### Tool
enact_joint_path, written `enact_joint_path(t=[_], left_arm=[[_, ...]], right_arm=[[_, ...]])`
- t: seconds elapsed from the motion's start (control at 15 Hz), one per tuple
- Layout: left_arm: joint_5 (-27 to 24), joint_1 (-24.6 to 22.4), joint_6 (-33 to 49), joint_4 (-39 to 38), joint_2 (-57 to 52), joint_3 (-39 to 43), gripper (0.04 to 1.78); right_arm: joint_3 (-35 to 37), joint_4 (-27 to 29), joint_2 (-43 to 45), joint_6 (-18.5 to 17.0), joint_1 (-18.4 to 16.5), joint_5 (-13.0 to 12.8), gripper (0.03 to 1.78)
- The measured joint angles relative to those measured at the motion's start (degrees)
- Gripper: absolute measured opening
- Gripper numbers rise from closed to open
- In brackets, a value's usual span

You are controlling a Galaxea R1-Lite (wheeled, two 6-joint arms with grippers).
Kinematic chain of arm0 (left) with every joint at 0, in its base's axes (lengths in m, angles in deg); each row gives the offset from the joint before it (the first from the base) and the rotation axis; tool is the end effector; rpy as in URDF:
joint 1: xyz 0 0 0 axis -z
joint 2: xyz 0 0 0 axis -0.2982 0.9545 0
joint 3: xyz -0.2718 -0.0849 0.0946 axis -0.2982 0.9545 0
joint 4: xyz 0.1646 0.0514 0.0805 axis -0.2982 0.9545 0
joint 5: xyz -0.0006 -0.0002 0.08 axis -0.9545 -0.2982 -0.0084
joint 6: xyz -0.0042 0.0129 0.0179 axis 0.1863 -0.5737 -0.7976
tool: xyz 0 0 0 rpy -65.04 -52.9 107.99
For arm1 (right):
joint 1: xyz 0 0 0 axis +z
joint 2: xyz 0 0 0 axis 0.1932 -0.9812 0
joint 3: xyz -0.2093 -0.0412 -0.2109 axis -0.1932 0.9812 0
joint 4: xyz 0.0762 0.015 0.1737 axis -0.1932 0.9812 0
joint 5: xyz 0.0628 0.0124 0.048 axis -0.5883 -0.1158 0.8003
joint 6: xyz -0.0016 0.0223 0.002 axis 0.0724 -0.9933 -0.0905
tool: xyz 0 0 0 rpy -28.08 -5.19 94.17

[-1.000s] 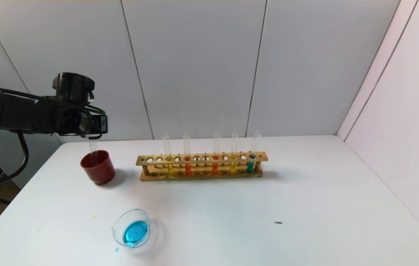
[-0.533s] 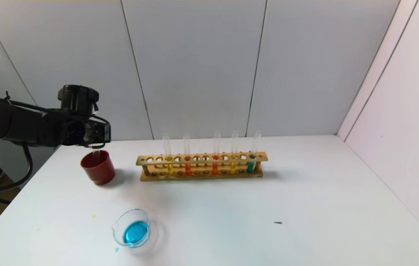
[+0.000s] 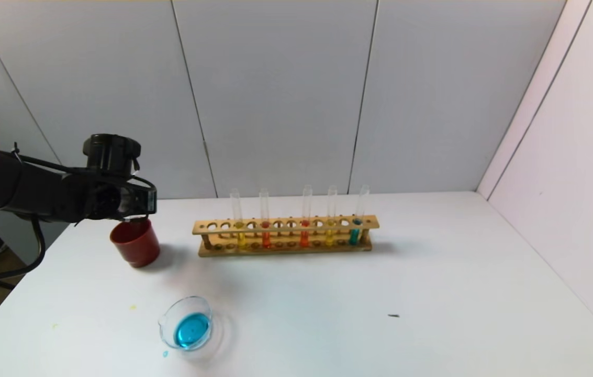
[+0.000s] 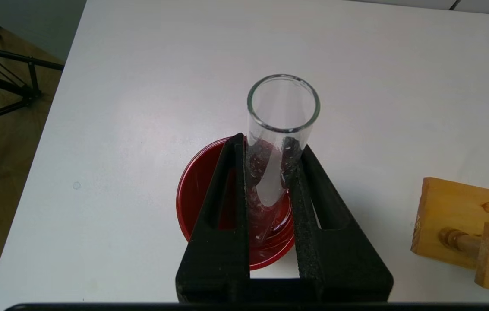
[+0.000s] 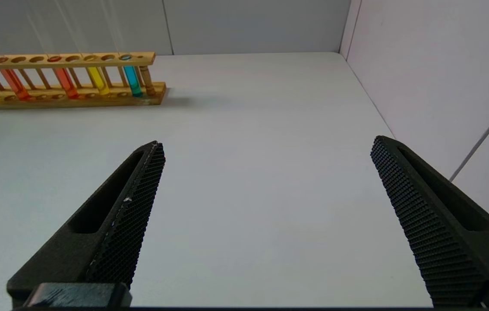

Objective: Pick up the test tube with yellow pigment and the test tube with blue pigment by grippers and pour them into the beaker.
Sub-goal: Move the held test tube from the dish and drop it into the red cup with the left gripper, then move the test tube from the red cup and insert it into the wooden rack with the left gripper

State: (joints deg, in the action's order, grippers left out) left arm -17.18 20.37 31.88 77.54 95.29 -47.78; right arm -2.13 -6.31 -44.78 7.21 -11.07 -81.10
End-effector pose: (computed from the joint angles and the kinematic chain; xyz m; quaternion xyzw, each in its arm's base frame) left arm 0.3794 -0.0124 0.1446 0.0086 0.2833 0.1556 0.9463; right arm -0.0227 0.0001 0.0766 0.0107 -0.0043 0.0026 0.9999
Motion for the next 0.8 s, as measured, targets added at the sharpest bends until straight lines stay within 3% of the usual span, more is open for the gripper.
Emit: enact_joint_path(t=[0.2,0.53,0.8], left_arm=[[-0.2,0.0,-0.7,-1.2,-1.0,1.0,0.61],[-0.2,0.0,-0.9,-1.3,-3.2,1.0,1.42],[-0.2,0.6,-1.4,-0.8,-6.0,0.7,1.73]], right_arm=[[0.0,0.0,0.0,0.0,0.0,0.0,1.74],[0.0,0.0,0.0,0.0,0.0,0.0,1.74],[0.0,0.0,0.0,0.0,0.0,0.0,1.74]])
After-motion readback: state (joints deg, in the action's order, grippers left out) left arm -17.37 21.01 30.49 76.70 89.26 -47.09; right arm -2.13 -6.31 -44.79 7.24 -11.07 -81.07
